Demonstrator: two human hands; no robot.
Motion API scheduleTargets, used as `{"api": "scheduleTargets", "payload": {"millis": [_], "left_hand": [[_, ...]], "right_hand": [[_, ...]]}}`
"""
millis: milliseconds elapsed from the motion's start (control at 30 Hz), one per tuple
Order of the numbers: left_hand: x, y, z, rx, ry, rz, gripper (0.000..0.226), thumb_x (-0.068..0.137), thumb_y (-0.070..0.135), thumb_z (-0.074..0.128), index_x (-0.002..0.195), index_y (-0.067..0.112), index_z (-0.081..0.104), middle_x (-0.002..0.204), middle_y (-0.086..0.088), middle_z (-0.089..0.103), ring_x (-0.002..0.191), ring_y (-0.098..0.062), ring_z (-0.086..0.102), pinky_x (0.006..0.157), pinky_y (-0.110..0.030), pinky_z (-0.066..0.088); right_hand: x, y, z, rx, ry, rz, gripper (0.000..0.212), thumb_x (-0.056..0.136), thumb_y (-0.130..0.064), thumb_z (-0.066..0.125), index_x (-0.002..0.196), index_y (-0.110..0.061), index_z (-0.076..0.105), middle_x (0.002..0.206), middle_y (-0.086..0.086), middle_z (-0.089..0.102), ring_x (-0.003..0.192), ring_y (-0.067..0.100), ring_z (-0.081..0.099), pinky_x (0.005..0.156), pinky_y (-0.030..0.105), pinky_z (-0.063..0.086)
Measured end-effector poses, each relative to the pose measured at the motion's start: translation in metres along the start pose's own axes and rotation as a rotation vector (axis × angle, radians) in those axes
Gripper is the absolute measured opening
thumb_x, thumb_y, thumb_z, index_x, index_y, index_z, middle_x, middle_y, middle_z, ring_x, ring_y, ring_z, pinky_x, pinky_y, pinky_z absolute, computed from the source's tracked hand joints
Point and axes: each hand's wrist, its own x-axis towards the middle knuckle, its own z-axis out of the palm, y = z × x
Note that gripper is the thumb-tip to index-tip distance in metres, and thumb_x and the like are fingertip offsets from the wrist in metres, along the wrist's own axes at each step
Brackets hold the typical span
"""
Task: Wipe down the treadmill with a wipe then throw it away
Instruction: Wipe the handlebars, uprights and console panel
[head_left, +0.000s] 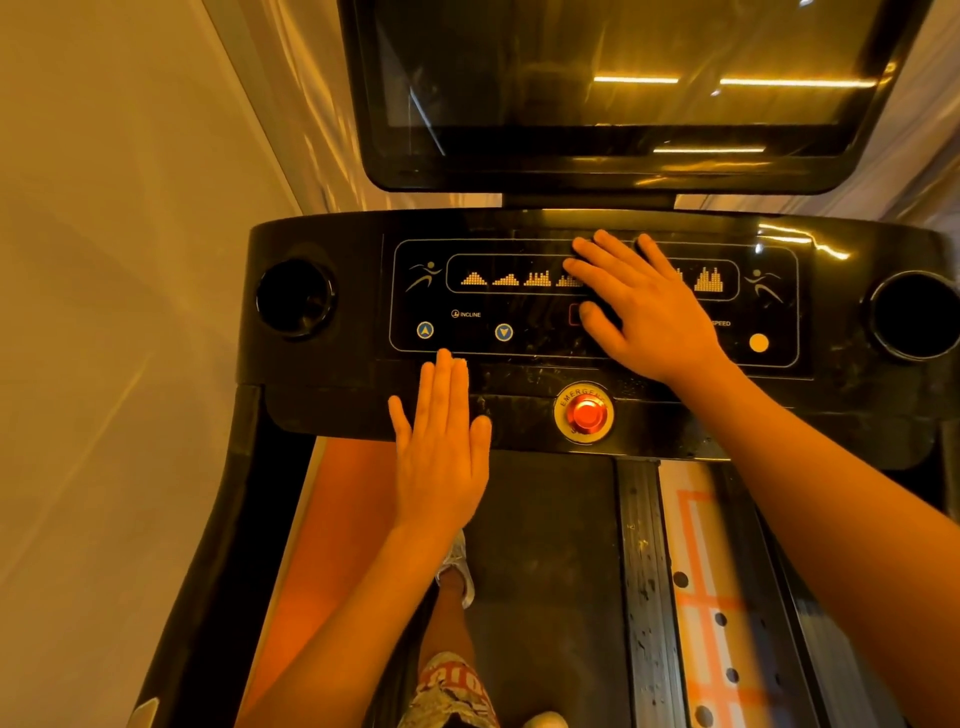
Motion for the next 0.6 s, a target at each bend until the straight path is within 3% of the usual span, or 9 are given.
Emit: {"api": "scheduleTargets", "payload": {"millis": [133,267,367,600], "left_hand": [[-0.017,0.000,0.003,0.012,-0.013,-0.013,0.061,0.109,0.048,0.002,0.163,0.020,0.002,0.171,-0.003,0.001,0.158,-0.020,-0.001,0.121,-0.052,0.003],[0.014,0.003,-0.013,-0.034,-0.028,0.004,0.063,0.106,0.053,-0.002,0.161,0.023,-0.001,0.170,0.000,-0.003,0.157,-0.018,-0.004,0.121,-0.047,-0.008],[0.053,0.006,-0.028,-0.062,-0.021,0.018,0.064,0.105,0.052,0.003,0.161,0.022,0.000,0.170,0.001,-0.005,0.155,-0.015,-0.009,0.121,-0.042,-0.012],[0.139,0.018,-0.047,-0.046,0.011,0.044,0.061,0.111,0.040,0.022,0.164,0.016,0.006,0.172,-0.003,-0.003,0.158,-0.020,-0.003,0.124,-0.045,-0.003]], "right_hand": [[0.000,0.001,0.000,0.004,0.005,0.002,0.052,0.107,-0.041,0.038,0.155,-0.022,0.042,0.165,0.002,0.034,0.156,0.020,0.020,0.128,0.048,0.007],[0.001,0.001,0.001,0.005,0.000,0.002,0.053,0.107,-0.042,0.037,0.156,-0.023,0.041,0.165,0.001,0.033,0.156,0.019,0.019,0.128,0.046,0.005],[0.000,0.001,0.001,0.009,0.003,0.001,0.053,0.106,-0.042,0.038,0.155,-0.023,0.042,0.165,0.001,0.033,0.156,0.019,0.018,0.128,0.046,0.005],[0.000,0.002,0.002,0.008,0.011,0.002,0.053,0.106,-0.043,0.037,0.155,-0.023,0.043,0.165,0.001,0.033,0.156,0.018,0.018,0.128,0.047,0.006]]}}
